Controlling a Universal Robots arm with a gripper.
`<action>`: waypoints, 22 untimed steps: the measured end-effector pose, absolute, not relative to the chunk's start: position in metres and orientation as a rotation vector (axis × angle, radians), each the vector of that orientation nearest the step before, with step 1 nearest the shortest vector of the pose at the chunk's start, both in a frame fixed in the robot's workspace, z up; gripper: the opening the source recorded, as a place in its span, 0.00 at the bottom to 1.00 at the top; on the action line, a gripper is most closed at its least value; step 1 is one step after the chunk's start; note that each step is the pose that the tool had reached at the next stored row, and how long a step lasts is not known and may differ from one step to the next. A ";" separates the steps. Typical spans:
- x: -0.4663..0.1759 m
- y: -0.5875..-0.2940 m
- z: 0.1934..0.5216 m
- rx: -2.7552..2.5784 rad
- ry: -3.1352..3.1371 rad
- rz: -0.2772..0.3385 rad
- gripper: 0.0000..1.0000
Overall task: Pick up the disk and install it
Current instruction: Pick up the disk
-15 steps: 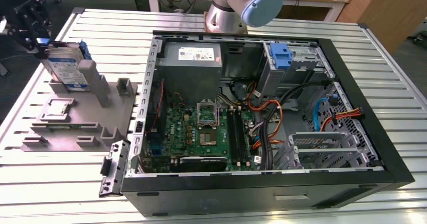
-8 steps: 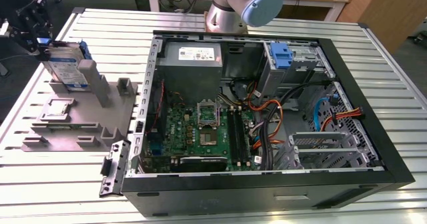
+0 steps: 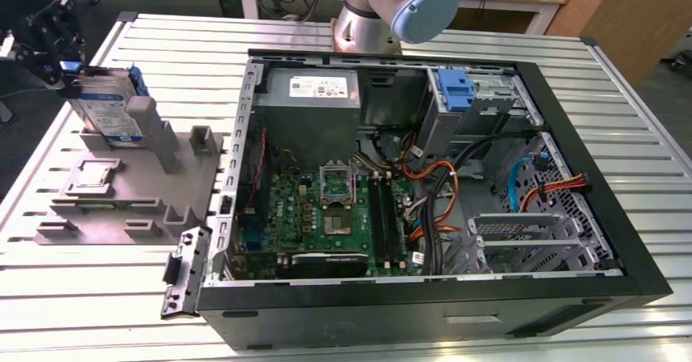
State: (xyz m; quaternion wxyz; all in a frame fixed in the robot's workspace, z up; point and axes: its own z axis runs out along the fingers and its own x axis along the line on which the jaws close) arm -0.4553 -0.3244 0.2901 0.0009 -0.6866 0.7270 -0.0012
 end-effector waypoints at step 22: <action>-0.455 -0.324 0.290 -2.109 2.326 -0.004 0.39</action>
